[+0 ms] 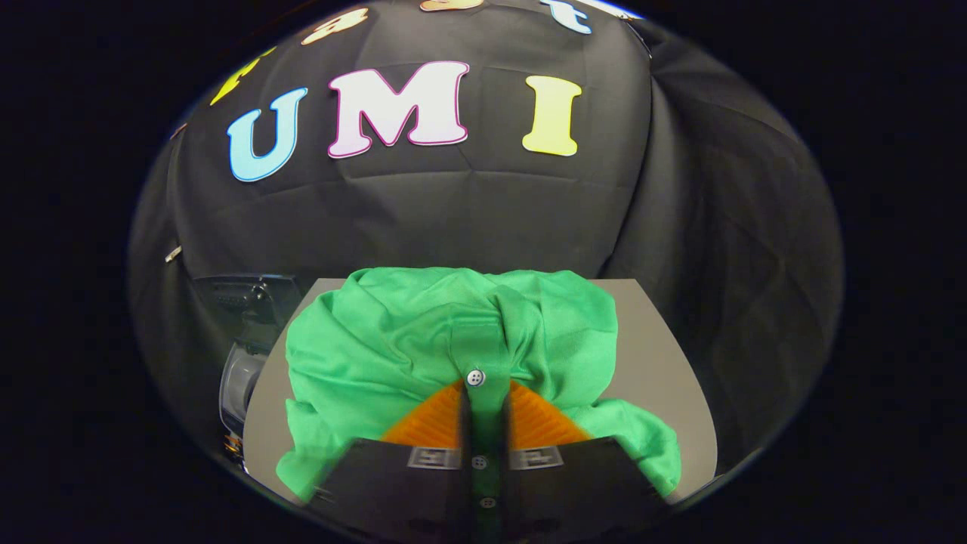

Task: Put the clothes into the washing machine and then close the washing machine lid.

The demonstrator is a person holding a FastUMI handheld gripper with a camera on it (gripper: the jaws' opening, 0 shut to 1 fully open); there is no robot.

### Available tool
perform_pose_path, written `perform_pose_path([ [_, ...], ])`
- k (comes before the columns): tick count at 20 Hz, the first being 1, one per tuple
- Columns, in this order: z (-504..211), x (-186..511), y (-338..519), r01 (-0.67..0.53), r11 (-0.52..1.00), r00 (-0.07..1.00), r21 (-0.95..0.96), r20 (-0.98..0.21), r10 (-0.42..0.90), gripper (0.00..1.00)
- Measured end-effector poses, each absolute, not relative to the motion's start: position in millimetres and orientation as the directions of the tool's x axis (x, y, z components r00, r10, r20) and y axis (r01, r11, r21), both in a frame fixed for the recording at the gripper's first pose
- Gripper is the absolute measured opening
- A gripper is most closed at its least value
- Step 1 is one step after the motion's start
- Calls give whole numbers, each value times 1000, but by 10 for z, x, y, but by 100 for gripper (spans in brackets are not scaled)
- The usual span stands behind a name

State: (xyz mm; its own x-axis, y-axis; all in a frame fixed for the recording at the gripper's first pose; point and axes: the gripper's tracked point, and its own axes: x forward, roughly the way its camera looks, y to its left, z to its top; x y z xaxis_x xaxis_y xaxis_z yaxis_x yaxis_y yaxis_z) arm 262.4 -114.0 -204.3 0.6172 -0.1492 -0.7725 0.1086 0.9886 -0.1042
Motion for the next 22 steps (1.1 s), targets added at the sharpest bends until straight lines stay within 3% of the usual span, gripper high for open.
perform_pose_path([
  [1, -1999, 2608, -1129, 108, 989, 623, -104, -768, -149, 5],
  [11, -1677, 2546, -1004, 94, 996, 712, -5, -698, -71, 5],
  [17, -990, 2642, -706, 50, 988, 833, 147, -552, 40, 5],
  [22, -377, 2703, -371, -27, 988, 905, 154, -415, 90, 5],
])
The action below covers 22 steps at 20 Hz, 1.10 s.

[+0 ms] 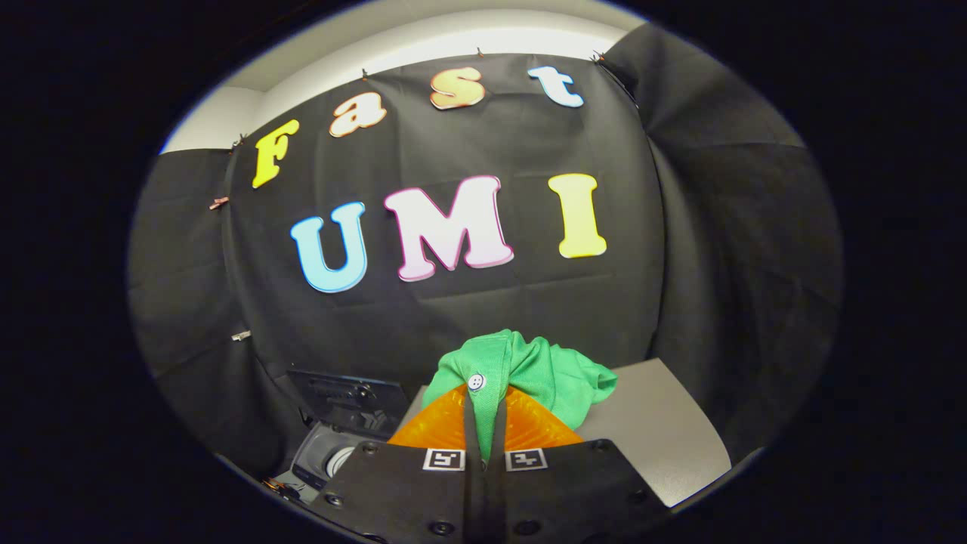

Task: Put the clothes into the washing machine and then close the washing machine lid.

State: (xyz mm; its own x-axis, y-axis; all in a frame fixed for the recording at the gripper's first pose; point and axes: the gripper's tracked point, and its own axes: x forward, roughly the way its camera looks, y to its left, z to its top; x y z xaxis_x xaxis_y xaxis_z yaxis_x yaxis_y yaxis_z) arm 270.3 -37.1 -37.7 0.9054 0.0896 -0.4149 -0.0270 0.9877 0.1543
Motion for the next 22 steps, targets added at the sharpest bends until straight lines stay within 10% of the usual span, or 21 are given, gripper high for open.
perform_pose_path([
  [12, 393, 2687, 1461, -354, 924, 905, 146, -196, 378, 5],
  [22, -546, 2496, 2986, -612, 774, 729, 162, -265, 631, 5],
])
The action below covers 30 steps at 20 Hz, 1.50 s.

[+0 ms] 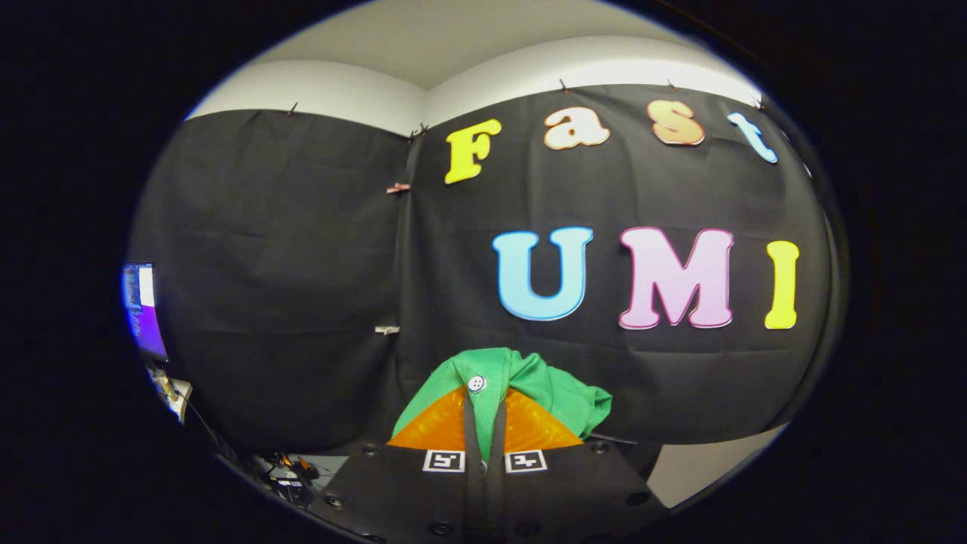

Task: Put the clothes into the washing machine and then close the washing machine lid.

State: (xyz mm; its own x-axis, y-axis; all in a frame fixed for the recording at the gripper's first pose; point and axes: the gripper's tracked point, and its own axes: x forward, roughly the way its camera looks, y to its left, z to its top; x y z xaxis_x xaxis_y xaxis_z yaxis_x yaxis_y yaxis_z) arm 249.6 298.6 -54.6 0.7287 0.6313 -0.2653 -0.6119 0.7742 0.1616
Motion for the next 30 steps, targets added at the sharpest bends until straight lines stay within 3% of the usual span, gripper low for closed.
perform_pose_path([
  [8, -1693, 2581, 3377, -676, 720, 616, 158, -415, 670, 5],
  [15, -2623, 2729, 3398, -626, 746, 520, 229, -590, 617, 5],
  [20, -2874, 2723, 3317, -584, 774, 475, 244, -670, 570, 9],
  [21, -2881, 2686, 3343, -590, 767, 463, 253, -672, 578, 16],
  [25, -2839, 2594, 3413, -646, 725, 446, 237, -654, 611, 93],
  [30, -2809, 2636, 3383, -639, 736, 469, 225, -644, 604, 99],
])
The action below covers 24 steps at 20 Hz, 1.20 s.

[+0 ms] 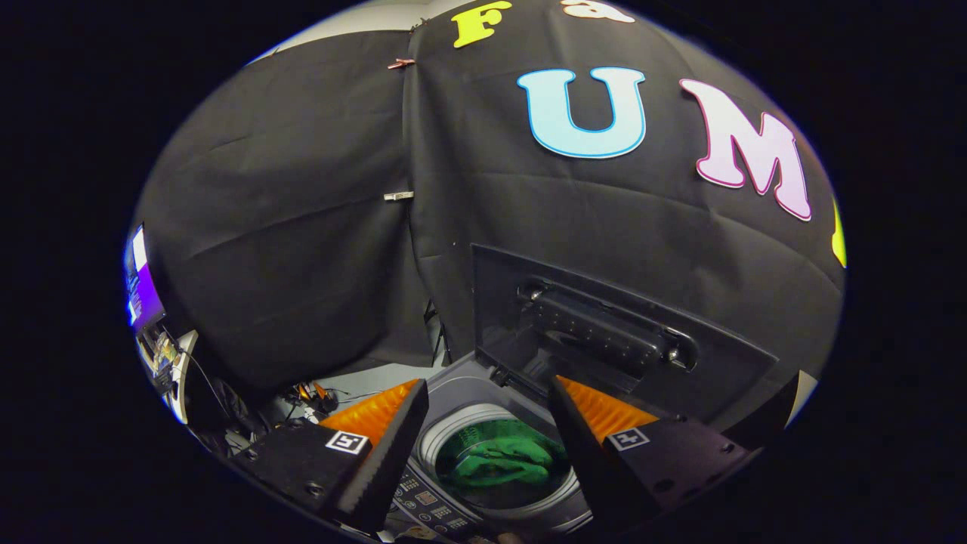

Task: Put the clothes into the washing machine and then close the washing machine lid.

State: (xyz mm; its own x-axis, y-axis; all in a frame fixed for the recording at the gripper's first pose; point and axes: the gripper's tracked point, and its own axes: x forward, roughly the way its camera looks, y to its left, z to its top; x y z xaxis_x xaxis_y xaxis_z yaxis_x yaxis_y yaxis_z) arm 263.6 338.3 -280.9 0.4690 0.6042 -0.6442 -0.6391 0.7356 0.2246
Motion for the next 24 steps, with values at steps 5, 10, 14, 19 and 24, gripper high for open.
perform_pose_path([
  [5, -2646, 2784, 3381, -618, 758, 539, 209, -589, 602, 100],
  [10, -2353, 2972, 3400, -612, 772, 640, 171, -466, 611, 100],
  [14, -2225, 3221, 3305, -538, 828, 738, 159, -387, 553, 99],
  [19, -2239, 3610, 3021, -403, 907, 835, 125, -355, 420, 99],
  [24, -2299, 3928, 2823, -306, 949, 887, 72, -340, 312, 99],
])
